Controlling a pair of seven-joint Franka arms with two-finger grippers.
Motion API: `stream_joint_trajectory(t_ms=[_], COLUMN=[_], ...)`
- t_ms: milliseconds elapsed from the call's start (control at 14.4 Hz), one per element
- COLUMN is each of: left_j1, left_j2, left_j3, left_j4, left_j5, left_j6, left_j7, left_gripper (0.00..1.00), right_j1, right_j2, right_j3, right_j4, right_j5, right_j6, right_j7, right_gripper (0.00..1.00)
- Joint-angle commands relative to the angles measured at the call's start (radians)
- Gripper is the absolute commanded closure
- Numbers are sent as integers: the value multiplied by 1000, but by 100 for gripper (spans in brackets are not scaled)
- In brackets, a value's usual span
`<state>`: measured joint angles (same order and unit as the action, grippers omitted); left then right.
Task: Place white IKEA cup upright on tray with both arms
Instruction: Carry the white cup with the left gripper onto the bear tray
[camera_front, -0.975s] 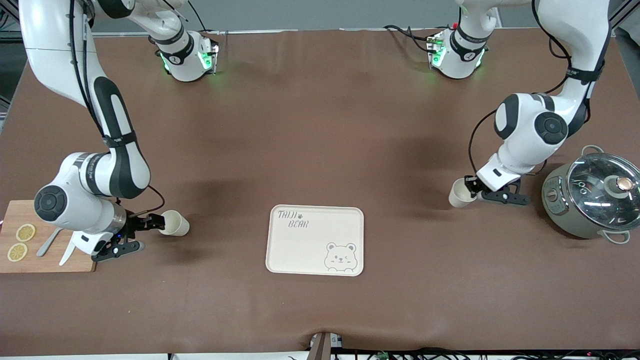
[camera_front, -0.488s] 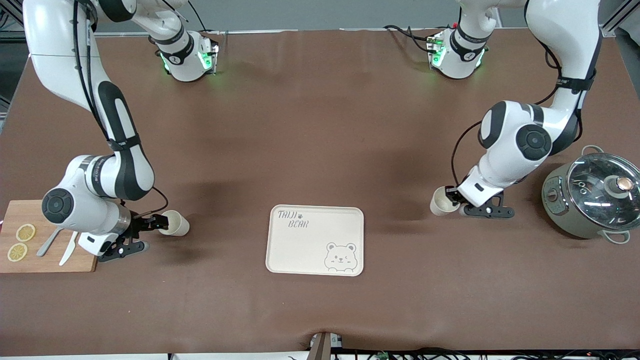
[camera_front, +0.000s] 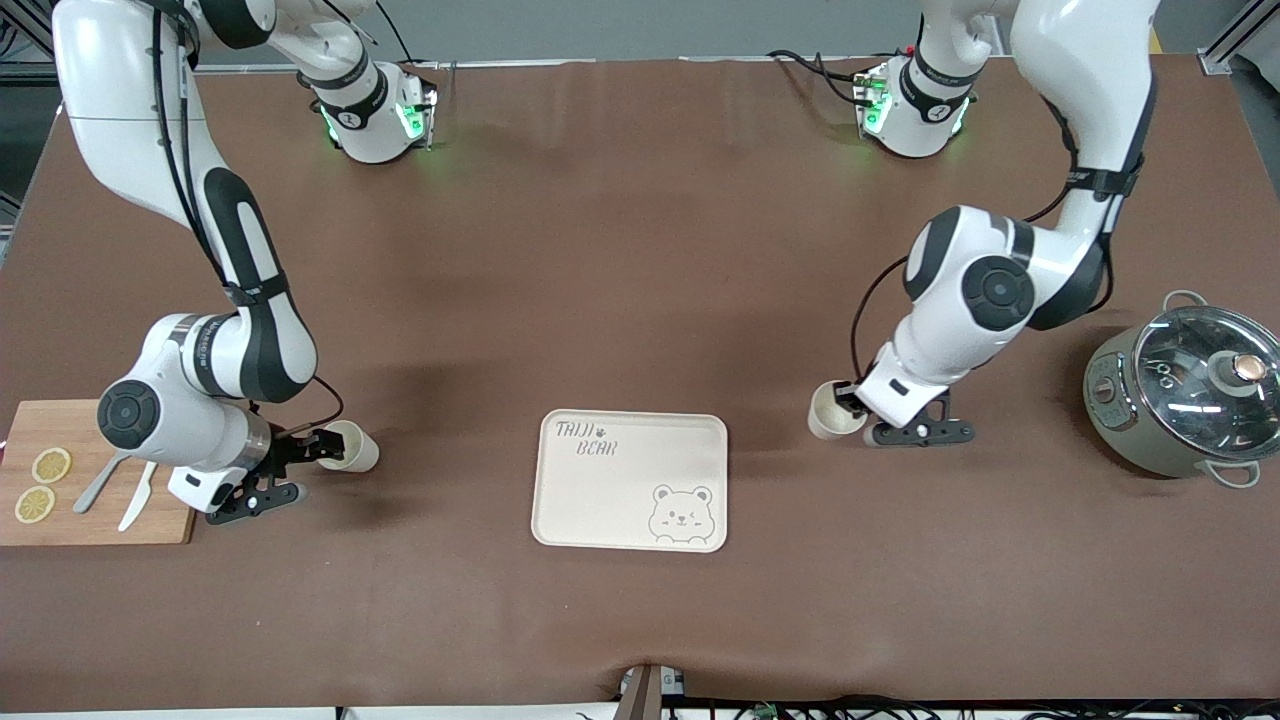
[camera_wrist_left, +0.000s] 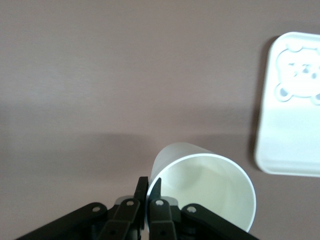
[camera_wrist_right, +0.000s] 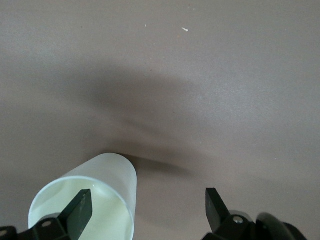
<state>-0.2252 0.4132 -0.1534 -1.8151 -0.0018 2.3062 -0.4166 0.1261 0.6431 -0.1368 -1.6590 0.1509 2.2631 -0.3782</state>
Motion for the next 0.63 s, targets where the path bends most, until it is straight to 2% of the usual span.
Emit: stream_joint_trajectory(t_ms=[0, 418, 557], left_j1=[-48, -155, -161], left_j2=[99, 223, 245], left_j3=[5, 6, 5], left_j4=[143, 258, 280], left_j5=[-18, -17, -10], left_j6=[-54, -57, -57], left_j7=[-74, -238, -284], left_gripper=[100, 100, 100], right_j1=[-3, -5, -5], right_j2=[16, 26, 27], right_j3=[5, 5, 5], right_j4=[5, 5, 5], right_j5=[16, 16, 16], right_j6=[19, 30, 33], right_j7=[-19, -36, -36], right_gripper=[0, 0, 0])
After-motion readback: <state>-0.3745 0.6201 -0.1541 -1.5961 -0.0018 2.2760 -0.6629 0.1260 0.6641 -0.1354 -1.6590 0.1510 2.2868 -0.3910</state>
